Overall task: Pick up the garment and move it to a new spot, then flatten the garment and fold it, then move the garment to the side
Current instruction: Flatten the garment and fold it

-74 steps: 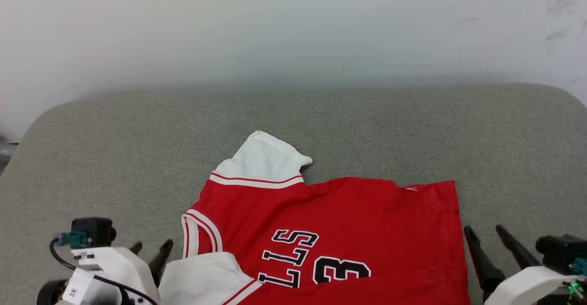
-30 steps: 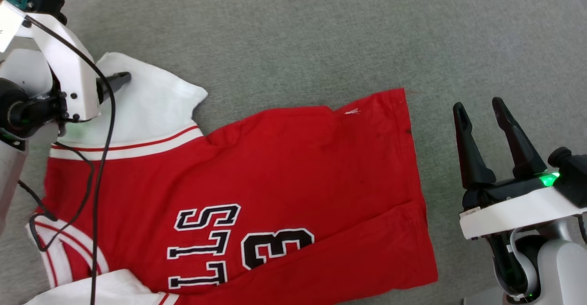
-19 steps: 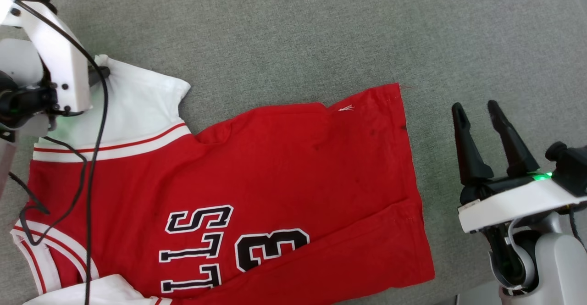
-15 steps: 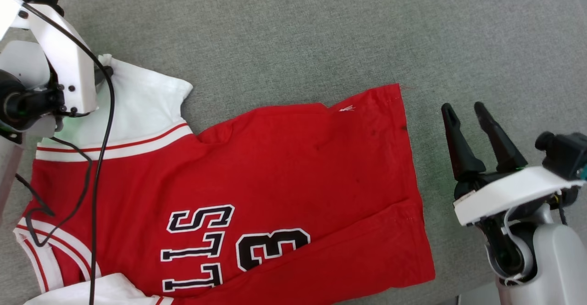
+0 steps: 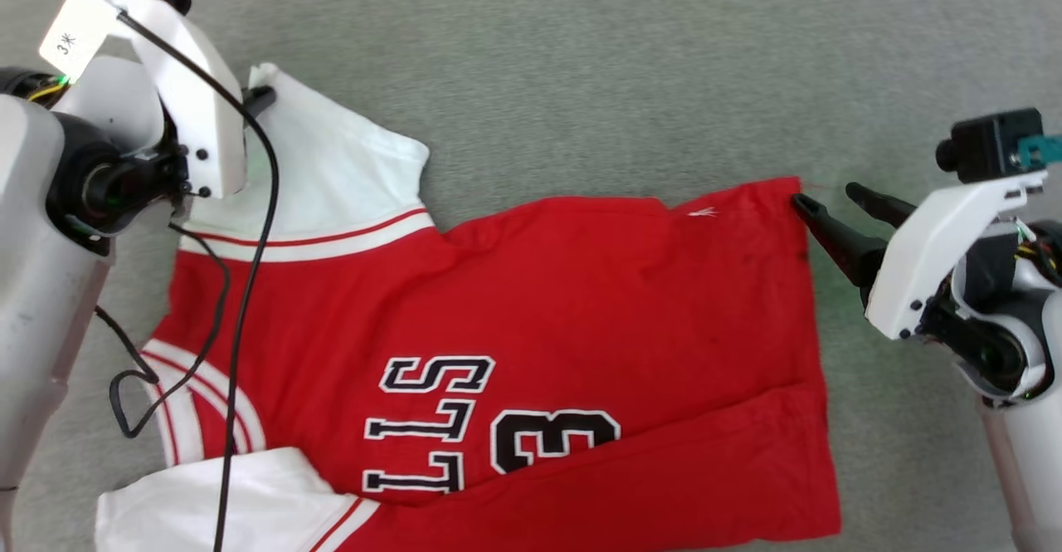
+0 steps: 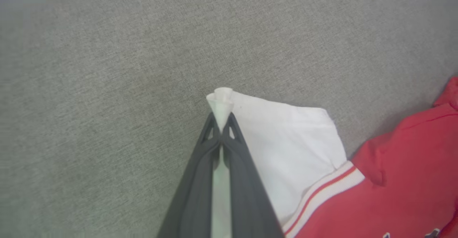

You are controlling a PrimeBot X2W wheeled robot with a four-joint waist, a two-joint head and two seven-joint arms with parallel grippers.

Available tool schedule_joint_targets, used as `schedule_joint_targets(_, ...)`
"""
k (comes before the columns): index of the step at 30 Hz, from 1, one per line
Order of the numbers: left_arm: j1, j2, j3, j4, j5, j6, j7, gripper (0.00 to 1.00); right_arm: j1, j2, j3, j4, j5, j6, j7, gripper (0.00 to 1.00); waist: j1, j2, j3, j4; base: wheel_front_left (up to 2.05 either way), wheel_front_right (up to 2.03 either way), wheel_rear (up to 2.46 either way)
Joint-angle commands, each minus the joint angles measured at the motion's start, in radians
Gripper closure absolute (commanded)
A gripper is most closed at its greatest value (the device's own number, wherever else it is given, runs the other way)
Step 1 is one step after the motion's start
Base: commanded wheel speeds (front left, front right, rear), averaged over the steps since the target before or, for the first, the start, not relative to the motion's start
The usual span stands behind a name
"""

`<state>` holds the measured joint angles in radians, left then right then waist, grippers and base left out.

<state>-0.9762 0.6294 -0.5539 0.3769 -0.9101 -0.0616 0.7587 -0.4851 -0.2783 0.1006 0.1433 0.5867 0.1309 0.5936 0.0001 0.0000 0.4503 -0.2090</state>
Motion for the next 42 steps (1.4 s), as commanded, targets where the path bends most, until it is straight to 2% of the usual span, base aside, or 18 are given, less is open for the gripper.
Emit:
schedule_joint_targets(1, -0.013, -0.008, -0.003, -0.016, 0.007, -0.007, -0.017, 1.00, -0.034, -0.019, 0.020, 0.019, 0.000, -0.001, 0.043, 0.00, -0.0001, 0.0000, -0.004, 0.042, 0.00, 0.00, 0.00)
schedule_joint_targets(8, -0.018, -0.021, -0.004, -0.074, 0.015, -0.016, -0.061, 1.00, -0.109, -0.055, 0.088, 0.115, -0.004, -0.001, 0.161, 0.00, -0.0001, 0.0000, 0.026, 0.092, 0.00, 0.00, 0.00)
schedule_joint_targets(13, 0.003, -0.020, -0.007, -0.097, 0.019, -0.024, -0.088, 1.00, -0.076, -0.046, 0.157, 0.238, 0.021, 0.000, 0.268, 0.00, -0.0001, 0.0000, 0.037, 0.109, 0.00, 0.00, 0.00)
schedule_joint_targets(14, 0.012, -0.022, -0.007, -0.100, 0.011, -0.026, -0.092, 1.00, -0.065, -0.041, 0.168, 0.255, 0.029, 0.000, 0.291, 0.54, -0.0001, 0.0000, 0.037, 0.111, 0.00, 0.00, 0.00)
schedule_joint_targets(15, 0.018, -0.020, -0.007, -0.102, 0.011, -0.026, -0.094, 1.00, -0.060, -0.038, 0.177, 0.266, 0.034, 0.000, 0.306, 0.81, -0.0001, 0.0000, 0.038, 0.113, 0.00, 0.00, 0.00)
schedule_joint_targets(16, 0.021, -0.015, -0.007, -0.104, 0.013, -0.026, -0.097, 1.00, -0.058, -0.038, 0.181, 0.271, 0.036, 0.000, 0.314, 1.00, -0.0001, 0.0000, 0.036, 0.114, 0.00, 0.00, 0.00)
schedule_joint_targets(22, 0.046, -0.006, 0.003, -0.100, 0.019, -0.024, -0.143, 1.00, -0.097, -0.061, 0.151, 0.228, 0.033, 0.000, 0.272, 1.00, -0.0001, 0.0000, 0.007, 0.121, 0.00, 0.00, 0.00)
schedule_joint_targets(28, 0.106, 0.005, 0.035, -0.080, 0.006, -0.017, -0.228, 1.00, -0.105, -0.086, 0.072, 0.142, 0.014, -0.001, 0.198, 1.00, -0.0001, 0.0000, -0.071, 0.139, 0.00, 0.00, 0.00)
schedule_joint_targets(36, 0.307, 0.027, 0.107, -0.107, -0.063, 0.010, -0.355, 1.00, 0.063, -0.065, -0.039, 0.037, -0.031, -0.001, 0.167, 1.00, -0.0001, 0.0000, -0.179, 0.173, 0.00, 0.00, 0.00)
schedule_joint_targets(42, 0.539, 0.040, 0.155, -0.173, -0.115, 0.056, -0.459, 1.00, 0.237, -0.008, -0.114, -0.033, -0.052, -0.001, 0.129, 1.00, -0.0001, 0.0000, -0.246, 0.191, 0.00, 0.00, 0.00)
